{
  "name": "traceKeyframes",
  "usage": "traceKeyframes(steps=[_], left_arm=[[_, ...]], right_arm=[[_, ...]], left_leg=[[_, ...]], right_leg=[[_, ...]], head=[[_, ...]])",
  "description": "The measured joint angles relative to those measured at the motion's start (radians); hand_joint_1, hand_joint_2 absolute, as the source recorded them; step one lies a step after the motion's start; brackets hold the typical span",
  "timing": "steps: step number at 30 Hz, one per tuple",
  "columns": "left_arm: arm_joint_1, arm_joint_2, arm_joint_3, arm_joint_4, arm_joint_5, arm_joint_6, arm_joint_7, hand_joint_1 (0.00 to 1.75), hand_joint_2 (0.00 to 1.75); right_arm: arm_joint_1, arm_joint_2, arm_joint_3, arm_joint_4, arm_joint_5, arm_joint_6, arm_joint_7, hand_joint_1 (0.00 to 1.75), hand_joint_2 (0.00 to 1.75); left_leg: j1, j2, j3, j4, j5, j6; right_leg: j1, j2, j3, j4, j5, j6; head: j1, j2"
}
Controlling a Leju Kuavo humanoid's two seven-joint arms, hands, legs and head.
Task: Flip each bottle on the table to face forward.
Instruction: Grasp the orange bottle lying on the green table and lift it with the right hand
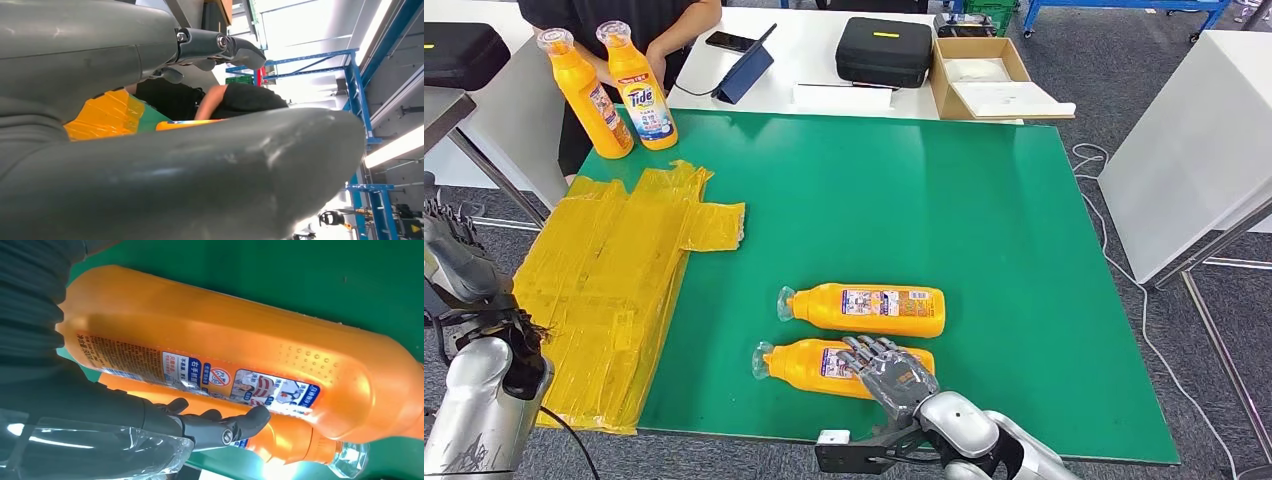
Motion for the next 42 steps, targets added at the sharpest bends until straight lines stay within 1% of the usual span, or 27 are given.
traceKeyframes(steps=[12,24,28,33,38,42], left_arm=[[-0.004,0.000,-0.011,0.009,0.003,0.002,-0.001,0.00,0.00],[0.002,0.003,-0.008,0.012,0.023,0.011,-0.005,0.00,0.00],[0.002,0.003,-0.008,0.012,0.023,0.009,-0.005,0.00,0.00],[0.002,0.002,-0.008,0.012,0.020,0.008,-0.006,0.00,0.00],[0.003,0.000,-0.007,0.012,0.011,0.006,-0.006,0.00,0.00],[0.003,-0.002,-0.007,0.012,0.010,0.005,-0.006,0.00,0.00]], right_arm=[[-0.016,-0.025,0.030,-0.013,-0.002,0.001,0.004,0.00,1.75],[-0.014,-0.060,0.034,-0.003,0.051,-0.038,0.087,0.00,1.75],[0.010,-0.067,0.001,0.033,0.060,-0.078,0.106,0.00,1.75],[0.073,-0.065,-0.078,0.066,0.081,-0.113,0.137,0.00,1.75],[0.147,-0.035,-0.176,0.064,0.118,-0.103,0.160,0.00,1.75],[0.180,-0.017,-0.224,0.057,0.128,-0.087,0.165,0.01,1.75]], left_leg=[[0.000,0.000,0.000,0.000,0.000,0.000],[0.000,0.000,0.000,0.000,0.000,0.000],[0.000,-0.001,0.000,0.000,0.000,0.000],[0.000,0.000,0.001,0.000,0.000,0.000],[0.000,-0.001,0.002,0.000,0.000,0.000],[0.000,-0.001,0.004,0.000,0.000,0.000]], right_leg=[[0.000,0.000,0.000,0.000,0.000,0.000],[0.000,0.000,0.000,0.000,0.000,0.000],[0.000,0.000,0.000,0.000,0.000,0.000],[0.000,0.000,0.000,0.000,0.000,0.000],[0.000,0.000,0.001,-0.001,0.000,0.000],[0.000,0.000,0.001,-0.001,-0.001,0.000]], head=[[0.000,0.000],[0.000,0.000],[0.000,0.000],[0.000,0.000],[0.000,0.000],[0.000,0.000]])
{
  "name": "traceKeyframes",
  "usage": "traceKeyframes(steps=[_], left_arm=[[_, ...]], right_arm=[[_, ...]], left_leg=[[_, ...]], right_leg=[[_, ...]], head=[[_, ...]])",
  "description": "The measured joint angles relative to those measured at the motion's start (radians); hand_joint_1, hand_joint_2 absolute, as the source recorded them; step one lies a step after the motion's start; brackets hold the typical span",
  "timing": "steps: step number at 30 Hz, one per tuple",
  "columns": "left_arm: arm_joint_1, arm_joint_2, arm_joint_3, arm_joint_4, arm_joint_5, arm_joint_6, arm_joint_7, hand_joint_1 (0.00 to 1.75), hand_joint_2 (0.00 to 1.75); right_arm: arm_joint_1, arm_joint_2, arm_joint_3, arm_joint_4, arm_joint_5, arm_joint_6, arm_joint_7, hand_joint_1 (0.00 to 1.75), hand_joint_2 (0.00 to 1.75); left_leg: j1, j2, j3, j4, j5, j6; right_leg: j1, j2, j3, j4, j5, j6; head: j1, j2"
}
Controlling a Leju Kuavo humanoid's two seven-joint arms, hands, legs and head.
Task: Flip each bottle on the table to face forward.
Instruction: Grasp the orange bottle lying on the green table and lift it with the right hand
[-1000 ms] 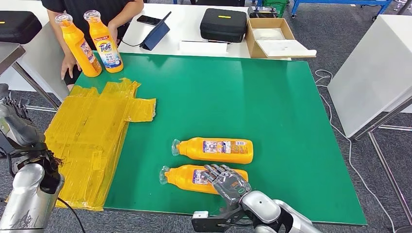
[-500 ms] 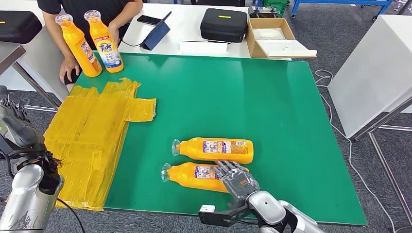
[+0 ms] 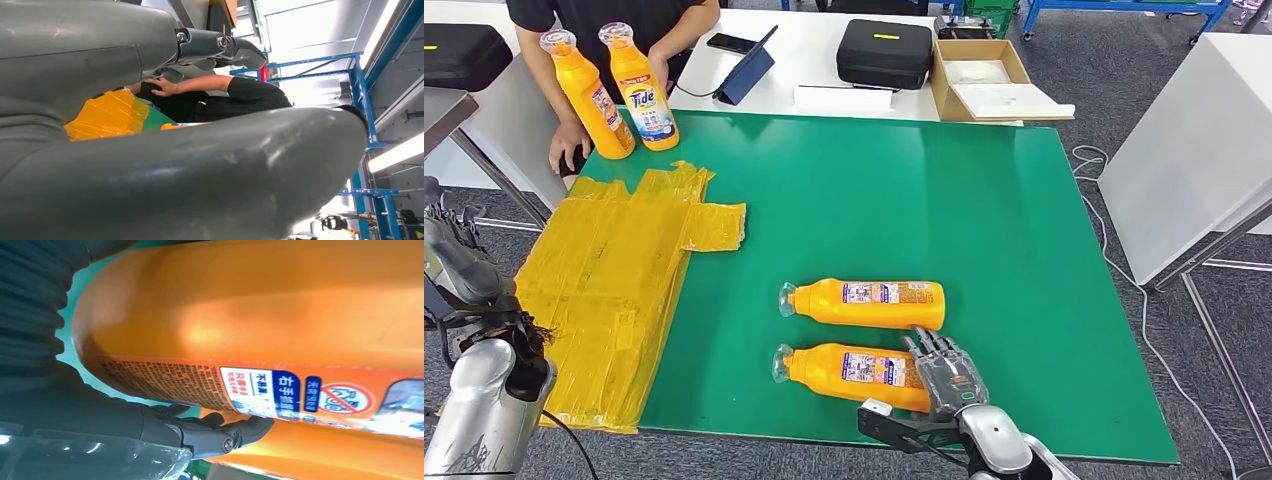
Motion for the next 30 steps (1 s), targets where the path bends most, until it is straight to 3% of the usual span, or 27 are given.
traceKeyframes(steps=[1,4,5,15,30], left_arm=[[0.000,0.000,0.001,0.000,0.000,-0.001,0.000,0.00,0.00],[0.004,0.000,0.006,0.000,-0.001,-0.009,0.000,0.00,0.00],[0.005,0.000,0.009,-0.001,-0.001,-0.012,0.000,0.00,0.00],[0.047,0.000,0.047,-0.024,0.002,-0.025,0.004,0.00,0.00],[0.082,0.000,0.081,-0.056,0.005,-0.043,0.004,0.00,0.00]], right_arm=[[0.007,0.004,-0.009,-0.004,0.002,0.007,0.002,0.35,1.75],[0.040,0.016,-0.042,-0.023,0.011,0.035,0.005,1.64,1.75],[0.053,0.021,-0.056,-0.031,0.015,0.045,0.006,1.75,1.75],[0.131,0.058,-0.117,-0.105,0.035,0.090,0.044,1.75,1.75],[0.165,0.093,-0.152,-0.144,0.053,0.124,0.046,1.75,1.75]], left_leg=[[0.000,0.000,0.000,0.000,0.000,0.000],[0.000,0.000,0.001,0.000,0.000,0.000],[0.000,0.000,0.001,0.000,0.000,0.000],[0.000,0.000,0.001,0.000,0.000,0.000],[0.002,0.001,0.001,0.000,-0.001,-0.001]], right_leg=[[0.000,0.000,0.000,0.000,0.000,0.000],[0.000,0.000,0.000,0.000,0.000,0.000],[0.000,0.000,0.001,0.000,0.000,0.000],[0.000,0.000,0.003,0.000,0.000,0.000],[-0.001,0.000,0.001,0.000,0.000,0.000]], head=[[0.000,0.000],[0.000,0.000],[0.000,0.000],[0.000,0.000],[0.000,0.000]])
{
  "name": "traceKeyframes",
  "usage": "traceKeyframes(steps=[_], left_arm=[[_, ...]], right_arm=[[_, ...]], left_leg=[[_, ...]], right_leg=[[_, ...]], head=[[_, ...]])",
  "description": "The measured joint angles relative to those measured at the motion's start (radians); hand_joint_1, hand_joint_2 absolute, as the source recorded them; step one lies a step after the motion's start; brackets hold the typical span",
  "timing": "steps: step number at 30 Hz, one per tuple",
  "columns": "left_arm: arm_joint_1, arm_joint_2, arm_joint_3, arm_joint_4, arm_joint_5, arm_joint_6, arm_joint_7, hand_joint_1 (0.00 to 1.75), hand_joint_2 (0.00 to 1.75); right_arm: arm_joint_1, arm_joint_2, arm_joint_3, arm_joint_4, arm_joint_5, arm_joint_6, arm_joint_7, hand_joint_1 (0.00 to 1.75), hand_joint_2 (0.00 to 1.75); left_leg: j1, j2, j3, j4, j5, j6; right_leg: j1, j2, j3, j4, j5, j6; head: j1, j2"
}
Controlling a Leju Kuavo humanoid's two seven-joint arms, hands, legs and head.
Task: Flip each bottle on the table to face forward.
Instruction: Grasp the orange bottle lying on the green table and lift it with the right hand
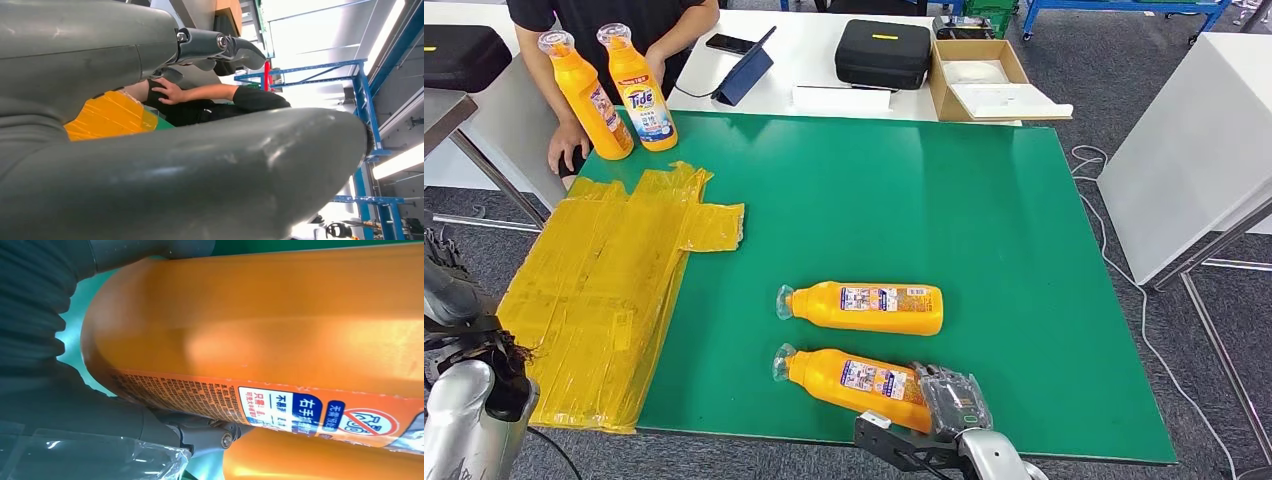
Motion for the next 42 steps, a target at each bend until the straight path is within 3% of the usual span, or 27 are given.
traceKeyframes(steps=[12,18,22,25,30,36,42], left_arm=[[0.001,0.000,0.002,-0.002,-0.007,-0.016,0.002,0.00,0.00],[0.030,-0.006,0.001,-0.017,0.045,-0.087,0.030,0.00,0.00],[0.122,-0.023,-0.032,-0.068,0.161,-0.208,0.090,0.00,1.75],[0.204,-0.027,-0.108,-0.123,0.217,-0.269,0.088,0.00,1.75],[0.277,-0.028,-0.252,-0.211,0.260,-0.271,0.068,0.00,1.75],[0.267,-0.028,-0.410,-0.264,0.291,-0.277,0.073,0.00,1.75],[0.257,-0.028,-0.467,-0.278,0.310,-0.271,0.072,0.00,1.75]], right_arm=[[0.044,-0.001,-0.032,-0.101,-0.038,0.005,-0.039,1.75,1.75],[0.042,-0.008,-0.080,-0.273,-0.132,-0.027,-0.083,1.75,1.75],[0.003,-0.027,-0.124,-0.394,-0.219,-0.100,-0.122,1.75,1.75],[-0.027,-0.045,-0.150,-0.428,-0.282,-0.167,-0.146,1.75,1.75],[-0.051,-0.047,-0.173,-0.431,-0.317,-0.213,-0.154,1.75,1.75],[-0.104,0.006,-0.176,-0.406,-0.346,-0.213,-0.134,1.75,1.75],[-0.128,0.029,-0.175,-0.381,-0.362,-0.209,-0.128,1.75,1.75]], left_leg=[[0.000,0.000,-0.002,0.000,0.000,0.000],[-0.001,0.001,-0.003,0.000,0.000,0.000],[-0.001,0.002,-0.003,0.000,0.000,0.000],[-0.002,0.001,-0.003,0.000,0.000,0.000],[-0.003,0.000,-0.004,0.000,0.000,0.000],[-0.002,0.000,-0.004,0.000,0.000,0.000],[-0.001,0.001,-0.004,0.000,0.000,0.000]], right_leg=[[0.000,0.000,-0.001,0.000,0.000,0.000],[0.000,0.001,-0.001,0.000,0.000,0.000],[0.000,0.003,-0.002,0.000,0.000,0.000],[0.000,0.002,-0.002,0.000,0.000,0.000],[0.000,0.002,-0.002,0.000,0.000,0.000],[0.000,0.002,-0.002,0.000,0.001,-0.001],[0.000,0.002,-0.003,0.000,0.002,-0.003]], head=[[0.000,0.000],[0.000,0.000],[0.000,0.000],[0.000,0.000],[0.000,0.000],[0.000,0.000],[0.000,0.000]])
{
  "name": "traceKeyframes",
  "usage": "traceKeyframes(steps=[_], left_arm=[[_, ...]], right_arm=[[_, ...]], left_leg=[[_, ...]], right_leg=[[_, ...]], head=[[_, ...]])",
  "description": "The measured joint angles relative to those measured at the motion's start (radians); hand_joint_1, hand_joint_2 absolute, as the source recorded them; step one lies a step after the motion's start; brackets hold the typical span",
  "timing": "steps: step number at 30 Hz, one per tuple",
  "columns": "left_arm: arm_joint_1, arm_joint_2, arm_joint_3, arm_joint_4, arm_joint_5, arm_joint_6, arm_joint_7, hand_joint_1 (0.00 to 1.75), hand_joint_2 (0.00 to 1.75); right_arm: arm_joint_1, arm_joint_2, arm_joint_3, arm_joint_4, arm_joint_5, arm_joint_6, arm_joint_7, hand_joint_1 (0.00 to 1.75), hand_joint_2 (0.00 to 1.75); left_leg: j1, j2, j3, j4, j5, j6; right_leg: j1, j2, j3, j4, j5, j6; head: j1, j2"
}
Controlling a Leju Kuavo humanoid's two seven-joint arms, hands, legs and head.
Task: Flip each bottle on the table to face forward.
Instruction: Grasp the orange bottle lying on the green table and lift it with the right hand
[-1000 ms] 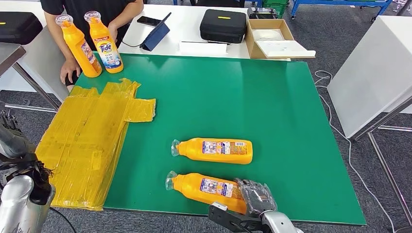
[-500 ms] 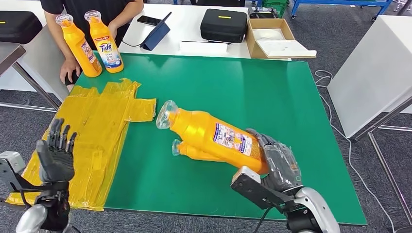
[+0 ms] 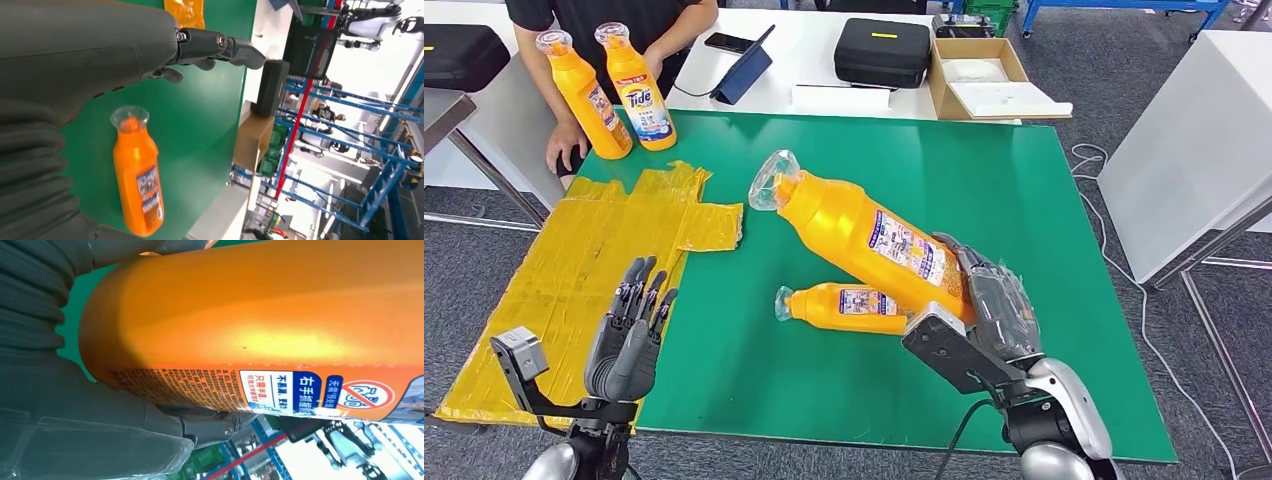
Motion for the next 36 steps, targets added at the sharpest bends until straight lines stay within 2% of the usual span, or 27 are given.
traceKeyframes(steps=[4,11,17,25,36], left_arm=[[-0.042,-0.017,-0.050,-0.001,0.011,0.002,0.004,0.00,1.75],[-0.161,-0.091,-0.131,0.013,0.048,0.022,0.063,0.00,1.75],[-0.254,-0.134,-0.173,0.061,0.102,0.024,0.105,0.00,1.75],[-0.330,-0.168,-0.192,0.127,0.200,0.031,0.174,0.00,1.75],[-0.382,-0.188,-0.159,0.191,0.323,0.040,0.224,0.00,1.75]], right_arm=[[-0.050,0.037,0.010,0.060,-0.027,0.016,0.027,1.75,1.75],[-0.160,0.137,0.063,0.246,-0.035,0.047,0.117,1.75,1.75],[-0.269,0.203,0.122,0.424,-0.037,0.051,0.137,1.75,1.75],[-0.389,0.258,0.212,0.608,0.012,0.003,0.173,1.75,1.75],[-0.470,0.299,0.316,0.653,0.144,-0.078,0.245,1.75,1.75]], left_leg=[[0.000,0.000,0.000,0.000,0.001,-0.001],[0.001,0.000,0.000,0.000,0.003,-0.002],[0.000,0.000,-0.001,0.000,0.004,-0.002],[0.001,0.001,-0.002,0.000,0.004,-0.002],[0.001,0.001,-0.003,0.000,0.004,-0.002]], right_leg=[[0.000,0.000,0.000,0.000,0.000,0.000],[0.000,0.000,0.000,0.000,0.001,0.000],[0.001,0.000,0.000,0.001,0.004,-0.001],[0.001,0.000,0.000,0.001,0.004,-0.001],[0.001,0.000,-0.001,0.001,0.004,-0.001]], head=[[0.000,0.000],[0.000,0.000],[0.000,0.000],[0.000,0.000],[0.000,0.000]])
